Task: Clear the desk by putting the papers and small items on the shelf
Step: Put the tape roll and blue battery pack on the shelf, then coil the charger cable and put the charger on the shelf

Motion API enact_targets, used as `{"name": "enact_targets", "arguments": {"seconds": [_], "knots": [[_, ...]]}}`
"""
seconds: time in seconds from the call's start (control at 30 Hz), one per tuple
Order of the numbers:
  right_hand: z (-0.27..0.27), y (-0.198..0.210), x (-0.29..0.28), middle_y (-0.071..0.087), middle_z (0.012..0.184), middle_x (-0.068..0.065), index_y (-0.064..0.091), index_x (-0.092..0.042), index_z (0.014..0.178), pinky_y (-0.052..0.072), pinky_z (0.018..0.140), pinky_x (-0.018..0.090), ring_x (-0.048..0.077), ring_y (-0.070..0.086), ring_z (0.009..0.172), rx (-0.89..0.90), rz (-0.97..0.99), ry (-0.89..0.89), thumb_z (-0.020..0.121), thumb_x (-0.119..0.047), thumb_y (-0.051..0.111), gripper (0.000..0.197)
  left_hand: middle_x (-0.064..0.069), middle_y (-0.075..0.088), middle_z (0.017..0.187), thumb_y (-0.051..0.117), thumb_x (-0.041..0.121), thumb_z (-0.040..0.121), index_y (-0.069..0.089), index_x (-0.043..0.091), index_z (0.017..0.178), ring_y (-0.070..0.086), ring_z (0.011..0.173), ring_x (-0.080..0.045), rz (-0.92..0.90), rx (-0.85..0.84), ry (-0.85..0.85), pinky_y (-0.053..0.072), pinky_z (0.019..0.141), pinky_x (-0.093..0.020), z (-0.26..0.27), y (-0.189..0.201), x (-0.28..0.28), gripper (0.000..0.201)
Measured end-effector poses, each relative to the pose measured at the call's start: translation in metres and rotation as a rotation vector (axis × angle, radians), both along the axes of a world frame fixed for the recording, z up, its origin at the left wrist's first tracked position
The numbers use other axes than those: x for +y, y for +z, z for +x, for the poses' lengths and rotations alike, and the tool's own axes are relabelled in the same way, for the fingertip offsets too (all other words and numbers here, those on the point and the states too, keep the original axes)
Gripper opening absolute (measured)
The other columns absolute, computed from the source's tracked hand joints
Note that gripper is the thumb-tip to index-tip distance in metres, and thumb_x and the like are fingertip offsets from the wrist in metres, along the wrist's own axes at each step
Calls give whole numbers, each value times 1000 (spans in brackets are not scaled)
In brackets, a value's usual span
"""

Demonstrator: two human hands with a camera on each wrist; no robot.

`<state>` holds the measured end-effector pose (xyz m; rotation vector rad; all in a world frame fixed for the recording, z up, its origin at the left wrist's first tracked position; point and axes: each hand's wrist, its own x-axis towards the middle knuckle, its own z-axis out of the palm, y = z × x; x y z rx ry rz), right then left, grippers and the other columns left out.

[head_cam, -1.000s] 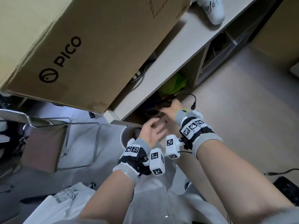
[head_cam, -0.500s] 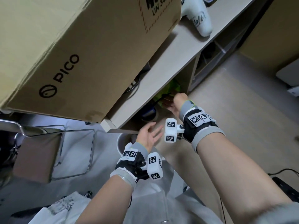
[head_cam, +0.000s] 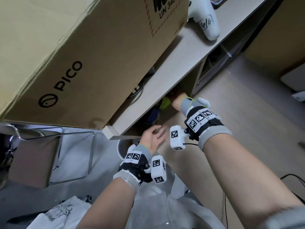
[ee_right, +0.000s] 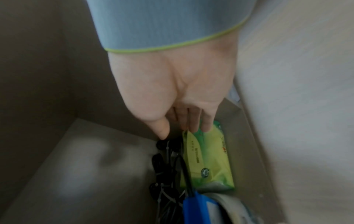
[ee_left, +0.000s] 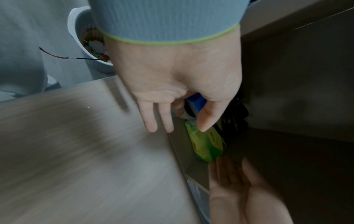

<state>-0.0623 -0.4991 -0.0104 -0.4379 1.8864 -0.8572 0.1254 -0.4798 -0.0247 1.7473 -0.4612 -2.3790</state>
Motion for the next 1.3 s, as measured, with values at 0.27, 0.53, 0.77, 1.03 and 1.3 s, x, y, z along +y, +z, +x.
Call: {"name": "enact_targets", "arguments": {"seconds": [0.27,0.53,0.77,1.03,1.3], "knots": [[-7,-4,67,57,120,6,44,-6,138,44,91,24,21,56,109,-114,-63,-174,88,-17,64,54,-16,56,141,50,10,95,52,17,86,59,120,-31,-71,-17,-22,42,107,-40,-18,3,6,12],[-6,17,174,59,108,6,54,-7,131,44,61,13,19,59,92,-246,-129,-399,94,-11,57,37,-8,71,111,51,17,98,55,11,125,69,97,-23,-279,7,-227,50,97,-38,-59,39,58,28],[-6,19,366,62,101,6,58,-8,127,41,65,18,10,61,70,-251,-99,-691,90,-11,61,38,-8,69,115,50,19,97,55,12,124,68,95,-19,-338,61,-523,52,86,-32,-104,59,199,28],[8,23,525,62,77,0,58,-8,125,40,51,15,3,54,53,-276,-88,-1129,94,-7,54,31,-9,70,103,49,11,98,57,10,121,66,83,-22,-336,163,-934,54,80,-33,-152,75,336,24],[70,31,672,65,107,14,58,4,125,45,57,26,17,63,64,-349,80,-1694,98,-6,46,31,-6,63,78,44,4,99,53,9,102,53,45,-6,-346,207,-1251,35,43,-17,-193,70,447,11]]}}
